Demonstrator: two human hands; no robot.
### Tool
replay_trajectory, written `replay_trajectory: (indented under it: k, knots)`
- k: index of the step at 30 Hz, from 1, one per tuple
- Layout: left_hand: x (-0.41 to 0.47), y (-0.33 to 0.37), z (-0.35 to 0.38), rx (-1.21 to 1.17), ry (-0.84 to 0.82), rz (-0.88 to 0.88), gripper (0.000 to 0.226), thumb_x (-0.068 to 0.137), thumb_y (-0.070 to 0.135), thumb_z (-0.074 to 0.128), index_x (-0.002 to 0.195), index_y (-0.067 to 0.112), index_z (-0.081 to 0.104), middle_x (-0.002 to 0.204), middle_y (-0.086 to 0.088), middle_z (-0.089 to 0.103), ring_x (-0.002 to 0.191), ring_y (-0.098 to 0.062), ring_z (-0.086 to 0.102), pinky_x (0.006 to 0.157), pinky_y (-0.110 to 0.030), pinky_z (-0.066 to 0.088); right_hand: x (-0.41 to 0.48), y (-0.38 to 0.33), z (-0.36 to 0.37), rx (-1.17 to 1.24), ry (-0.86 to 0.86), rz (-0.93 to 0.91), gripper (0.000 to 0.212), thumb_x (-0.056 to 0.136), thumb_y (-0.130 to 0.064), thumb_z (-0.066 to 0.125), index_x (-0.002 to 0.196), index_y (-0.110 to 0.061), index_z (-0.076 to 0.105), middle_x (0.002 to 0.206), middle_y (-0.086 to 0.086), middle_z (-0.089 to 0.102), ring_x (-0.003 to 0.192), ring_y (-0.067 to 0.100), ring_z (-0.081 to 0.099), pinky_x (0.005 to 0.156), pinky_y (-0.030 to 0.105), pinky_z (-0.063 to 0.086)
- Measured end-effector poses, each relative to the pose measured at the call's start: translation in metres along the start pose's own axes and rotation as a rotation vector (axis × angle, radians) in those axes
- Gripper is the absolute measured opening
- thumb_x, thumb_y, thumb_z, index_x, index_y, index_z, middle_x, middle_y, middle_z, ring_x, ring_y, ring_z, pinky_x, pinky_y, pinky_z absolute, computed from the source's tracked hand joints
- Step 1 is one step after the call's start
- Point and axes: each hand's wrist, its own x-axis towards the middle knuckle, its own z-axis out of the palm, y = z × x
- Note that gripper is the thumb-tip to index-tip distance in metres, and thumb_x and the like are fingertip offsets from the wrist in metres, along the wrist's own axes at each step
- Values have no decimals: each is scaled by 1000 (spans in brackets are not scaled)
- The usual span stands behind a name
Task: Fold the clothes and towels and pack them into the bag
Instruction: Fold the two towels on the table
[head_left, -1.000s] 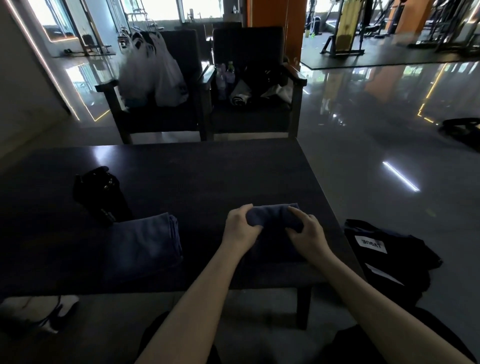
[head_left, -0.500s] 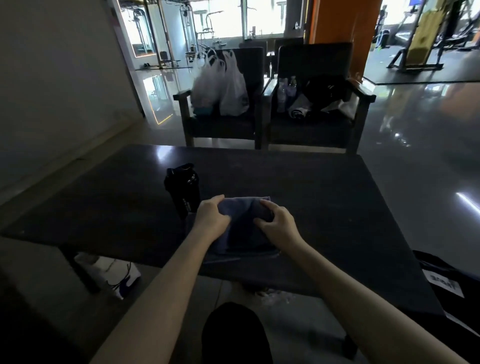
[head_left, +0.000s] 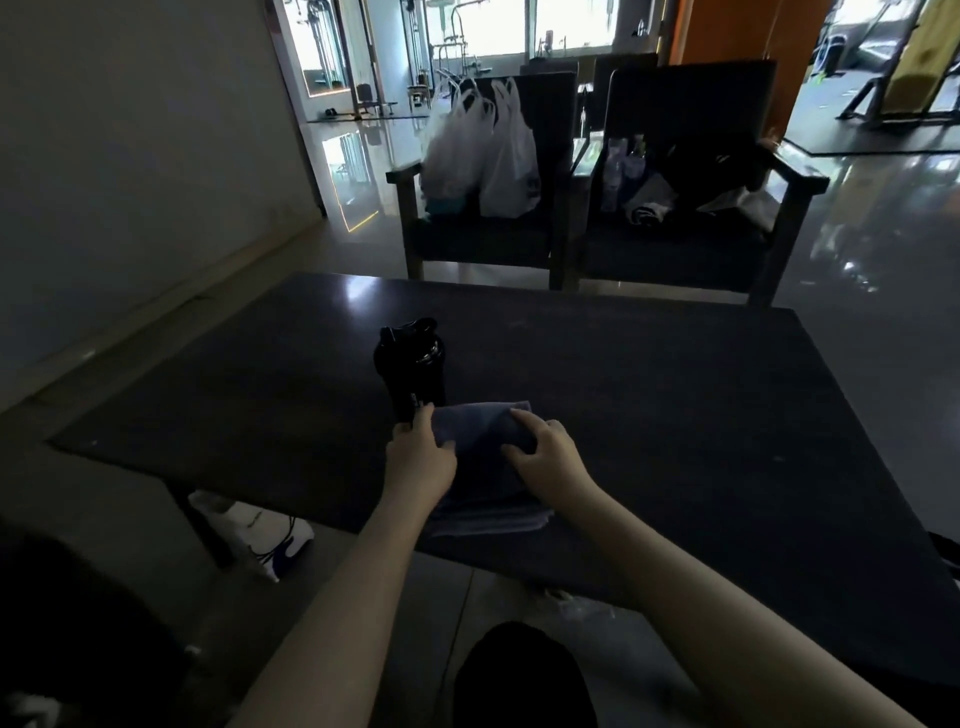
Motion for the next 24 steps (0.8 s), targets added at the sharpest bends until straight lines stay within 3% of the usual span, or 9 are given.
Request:
replay_trajectory:
  k: [3,8,11,16,19,22,24]
  knots:
    - [6,-5,6,-69,-25,-114,74,92,50,50,151,27,12,150,-17,25,132,-39,35,107,-48,35,3,5,0,-48,17,-32,59,91,-28,57,145,-26,33,128,9,44,121,24,43,96,29,39]
    - [9,-22,17,-272,-78,-223,81,88,50,57,147,10,18,142,-19,41,123,-36,47,98,-38,42,9,16,8,43,-36,119,79,86,-41,61,149,-25,16,141,11,39,129,30,37,105,42,37]
    - [14,-27,17,-287,-107,-233,81,88,51,56,147,10,19,139,-17,45,122,-33,49,94,-33,40,12,21,13,220,-98,230,73,84,-46,63,143,-20,29,133,6,51,113,23,53,85,33,47]
    - [19,-27,21,-265,-100,-229,83,88,52,57,148,10,18,139,-17,46,121,-33,50,90,-33,42,19,27,12,261,-142,317,64,78,-54,66,125,-13,47,118,3,61,95,16,60,62,22,45]
    - [21,-26,22,-218,-93,-225,85,88,53,56,149,9,16,139,-18,45,121,-33,50,84,-30,39,24,27,14,287,-150,341,71,68,-61,68,117,-12,53,110,4,64,93,18,63,62,25,49]
    - [21,-25,22,-157,-87,-219,86,89,54,54,149,8,14,138,-19,46,119,-34,51,80,-31,39,30,30,15,361,-170,359,88,50,-68,72,115,-11,58,105,5,68,90,19,67,75,35,58]
    - [21,-24,22,-147,-90,-214,86,89,53,55,149,7,13,138,-18,46,119,-34,51,80,-31,39,27,23,8,415,-199,389,79,57,-59,77,114,-8,60,100,6,69,86,18,68,68,29,58]
